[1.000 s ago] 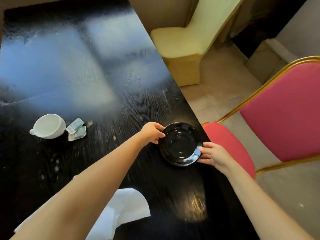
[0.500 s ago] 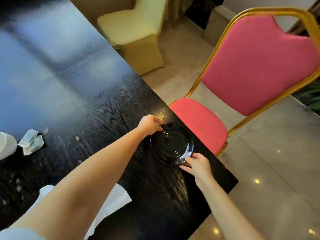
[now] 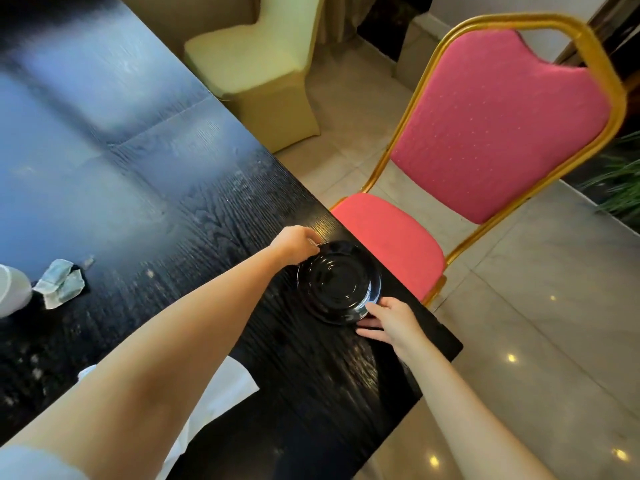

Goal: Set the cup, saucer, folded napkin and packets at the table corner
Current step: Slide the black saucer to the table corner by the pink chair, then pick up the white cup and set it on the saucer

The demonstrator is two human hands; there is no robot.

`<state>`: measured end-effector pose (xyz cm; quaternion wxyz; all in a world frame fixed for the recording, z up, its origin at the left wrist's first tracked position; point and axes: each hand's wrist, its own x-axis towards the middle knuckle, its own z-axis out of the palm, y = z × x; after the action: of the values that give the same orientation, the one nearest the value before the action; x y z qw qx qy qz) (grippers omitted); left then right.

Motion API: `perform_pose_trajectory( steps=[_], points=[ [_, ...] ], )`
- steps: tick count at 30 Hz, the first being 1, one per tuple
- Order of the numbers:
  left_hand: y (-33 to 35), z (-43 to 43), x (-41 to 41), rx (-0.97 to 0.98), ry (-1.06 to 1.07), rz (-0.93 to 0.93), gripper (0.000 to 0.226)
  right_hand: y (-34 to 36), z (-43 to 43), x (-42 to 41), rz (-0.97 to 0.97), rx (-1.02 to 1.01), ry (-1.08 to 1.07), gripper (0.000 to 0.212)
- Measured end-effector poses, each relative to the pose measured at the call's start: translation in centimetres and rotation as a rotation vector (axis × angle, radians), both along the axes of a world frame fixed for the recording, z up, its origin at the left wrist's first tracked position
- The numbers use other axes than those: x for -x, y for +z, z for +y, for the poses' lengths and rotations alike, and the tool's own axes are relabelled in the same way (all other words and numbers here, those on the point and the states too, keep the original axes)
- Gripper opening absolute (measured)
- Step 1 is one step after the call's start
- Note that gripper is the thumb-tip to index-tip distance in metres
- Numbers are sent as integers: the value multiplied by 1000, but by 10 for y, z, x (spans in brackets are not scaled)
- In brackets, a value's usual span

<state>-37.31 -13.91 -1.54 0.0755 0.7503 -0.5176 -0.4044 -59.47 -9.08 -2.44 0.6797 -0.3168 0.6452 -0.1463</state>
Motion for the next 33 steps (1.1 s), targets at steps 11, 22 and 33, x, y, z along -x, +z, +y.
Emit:
perform_pose_trajectory(
  steps=[11,22,33],
  points=[
    [64,33,-46,-223,-192,-147,37,82,-36,-7,451,285,858,26],
    [127,145,-160,-275,79,-98,46,155,-39,-169,498,118,1668,49],
    [147,293,-264,-225,532,24,45,176,23,-348,512,283,1916,53]
  ],
)
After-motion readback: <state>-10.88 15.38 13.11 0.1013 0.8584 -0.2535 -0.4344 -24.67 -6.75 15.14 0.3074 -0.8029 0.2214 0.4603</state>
